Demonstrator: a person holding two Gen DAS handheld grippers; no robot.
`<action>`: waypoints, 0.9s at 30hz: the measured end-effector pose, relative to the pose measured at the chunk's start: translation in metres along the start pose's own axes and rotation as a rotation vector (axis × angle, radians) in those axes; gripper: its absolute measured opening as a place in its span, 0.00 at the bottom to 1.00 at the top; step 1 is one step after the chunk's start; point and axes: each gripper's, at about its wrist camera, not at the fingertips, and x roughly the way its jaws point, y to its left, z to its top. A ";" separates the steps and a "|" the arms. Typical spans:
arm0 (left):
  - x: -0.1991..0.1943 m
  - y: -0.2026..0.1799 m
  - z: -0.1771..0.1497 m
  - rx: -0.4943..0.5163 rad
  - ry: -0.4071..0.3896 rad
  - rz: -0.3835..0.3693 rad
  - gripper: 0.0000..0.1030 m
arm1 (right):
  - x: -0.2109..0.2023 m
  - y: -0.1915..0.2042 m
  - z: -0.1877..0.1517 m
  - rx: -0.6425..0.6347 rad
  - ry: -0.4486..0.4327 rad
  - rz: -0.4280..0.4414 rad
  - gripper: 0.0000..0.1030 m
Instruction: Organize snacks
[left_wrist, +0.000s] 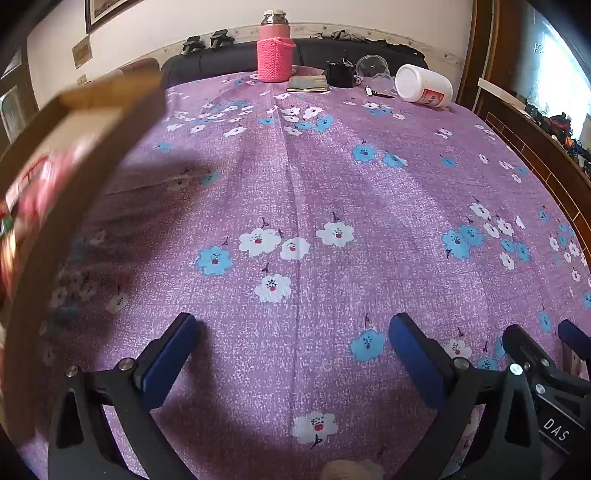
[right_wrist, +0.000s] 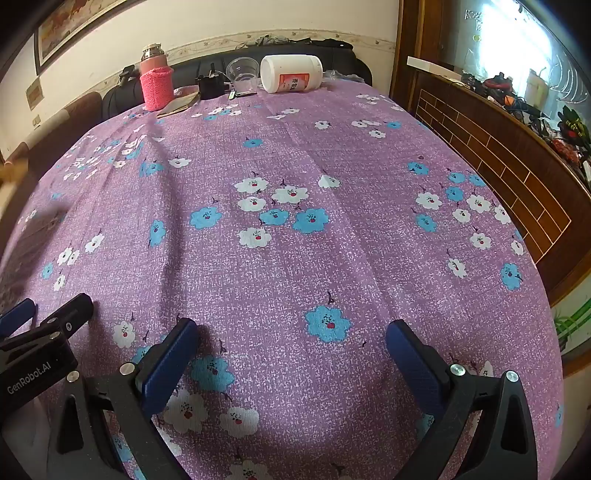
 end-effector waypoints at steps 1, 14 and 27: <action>0.000 0.000 0.000 0.001 0.001 0.002 1.00 | 0.000 0.000 0.000 0.001 0.000 0.001 0.99; 0.000 0.000 0.000 0.002 0.001 0.003 1.00 | 0.000 0.000 0.000 0.001 0.000 0.001 0.99; -0.002 -0.004 0.002 0.002 0.002 0.003 1.00 | 0.000 0.000 0.000 0.001 0.000 0.001 0.99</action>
